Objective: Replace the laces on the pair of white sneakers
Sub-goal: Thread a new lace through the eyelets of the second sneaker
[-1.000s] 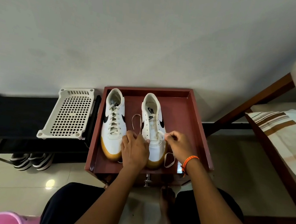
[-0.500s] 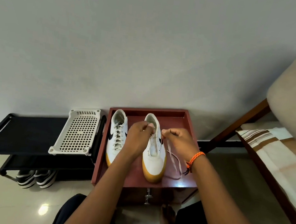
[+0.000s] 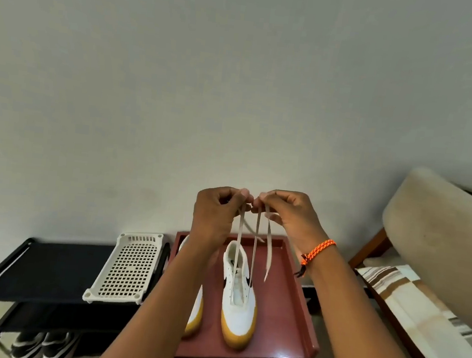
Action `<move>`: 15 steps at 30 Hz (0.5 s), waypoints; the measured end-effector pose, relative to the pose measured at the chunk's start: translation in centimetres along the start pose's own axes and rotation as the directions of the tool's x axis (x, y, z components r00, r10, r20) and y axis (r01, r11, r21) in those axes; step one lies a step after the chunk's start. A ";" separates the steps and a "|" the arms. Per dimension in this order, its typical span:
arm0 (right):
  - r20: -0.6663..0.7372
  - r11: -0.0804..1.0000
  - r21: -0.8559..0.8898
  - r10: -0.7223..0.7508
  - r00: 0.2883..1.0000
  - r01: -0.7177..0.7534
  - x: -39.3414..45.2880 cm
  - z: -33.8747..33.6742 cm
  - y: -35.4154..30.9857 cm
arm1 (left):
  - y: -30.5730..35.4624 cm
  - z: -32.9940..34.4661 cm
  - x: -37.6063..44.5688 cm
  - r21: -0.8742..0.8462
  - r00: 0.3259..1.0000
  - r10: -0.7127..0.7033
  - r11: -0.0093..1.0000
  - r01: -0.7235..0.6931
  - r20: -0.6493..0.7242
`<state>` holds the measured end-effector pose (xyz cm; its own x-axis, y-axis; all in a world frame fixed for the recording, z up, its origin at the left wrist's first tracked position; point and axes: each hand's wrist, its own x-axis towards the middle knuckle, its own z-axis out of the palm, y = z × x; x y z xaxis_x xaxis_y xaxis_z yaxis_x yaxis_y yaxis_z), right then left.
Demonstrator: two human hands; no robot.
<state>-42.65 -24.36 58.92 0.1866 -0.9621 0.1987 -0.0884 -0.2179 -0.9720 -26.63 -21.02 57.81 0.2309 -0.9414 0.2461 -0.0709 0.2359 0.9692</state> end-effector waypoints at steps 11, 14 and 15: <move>-0.169 0.962 0.023 -0.264 0.950 0.272 -0.6 1.0 -8.4 | 8.1 -0.3 0.6 0.067 0.974 0.170 0.985 -0.162 -0.146; -0.217 0.941 0.015 -0.328 0.919 0.339 -0.7 1.3 -9.6 | 9.9 -0.2 0.3 0.081 0.963 0.209 0.977 -0.198 -0.171; -0.226 0.935 0.018 -0.342 0.912 0.355 -0.8 1.4 -9.8 | 10.4 -0.2 0.1 0.092 0.959 0.221 0.974 -0.207 -0.178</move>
<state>-40.52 -21.25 68.13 -0.0207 -0.8401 0.5421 0.0015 -0.5422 -0.8403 -27.17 -18.66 67.89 0.3787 -0.8077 0.4519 -0.2064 0.4023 0.8919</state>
